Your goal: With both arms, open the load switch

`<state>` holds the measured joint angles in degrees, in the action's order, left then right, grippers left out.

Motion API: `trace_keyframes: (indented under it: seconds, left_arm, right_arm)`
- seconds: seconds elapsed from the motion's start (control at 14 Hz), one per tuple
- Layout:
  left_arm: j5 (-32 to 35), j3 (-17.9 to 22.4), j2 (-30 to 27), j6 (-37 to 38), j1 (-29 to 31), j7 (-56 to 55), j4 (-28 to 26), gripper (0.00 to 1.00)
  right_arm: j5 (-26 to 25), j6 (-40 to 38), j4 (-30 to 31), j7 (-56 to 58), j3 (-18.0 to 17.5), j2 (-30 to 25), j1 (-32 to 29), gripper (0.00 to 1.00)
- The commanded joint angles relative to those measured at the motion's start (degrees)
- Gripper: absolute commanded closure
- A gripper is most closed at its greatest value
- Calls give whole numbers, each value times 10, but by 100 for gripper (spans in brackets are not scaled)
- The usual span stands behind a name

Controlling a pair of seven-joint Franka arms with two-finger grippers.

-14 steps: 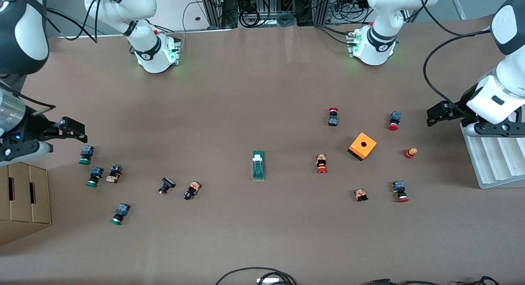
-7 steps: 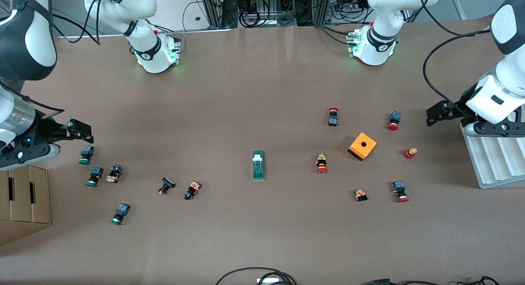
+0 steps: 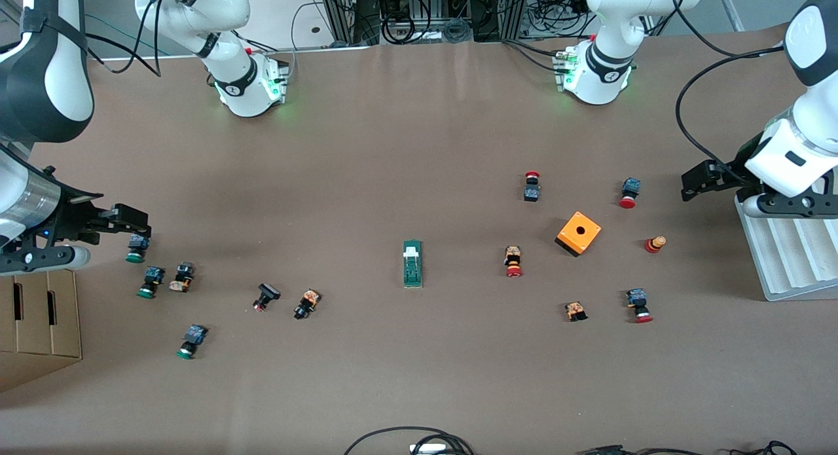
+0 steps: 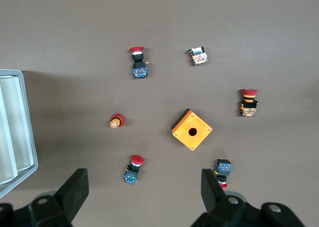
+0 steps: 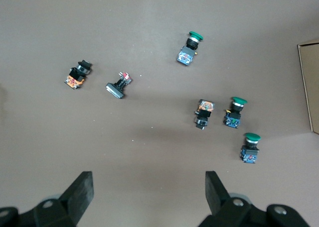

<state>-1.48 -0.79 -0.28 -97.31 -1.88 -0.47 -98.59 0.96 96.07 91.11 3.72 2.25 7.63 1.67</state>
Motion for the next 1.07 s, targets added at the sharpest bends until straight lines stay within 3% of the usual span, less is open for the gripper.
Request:
trace_keyframes:
  seconds: [0.0,1.0]
  left_arm:
    - [-5,5,-2,6,-8,-2,9,0]
    - [-4,5,-2,6,-7,4,10,0]
  right_arm:
    - [-11,6,-7,-12,1,12,-3,0]
    - [-6,10,-14,-12,3,6,-8,0]
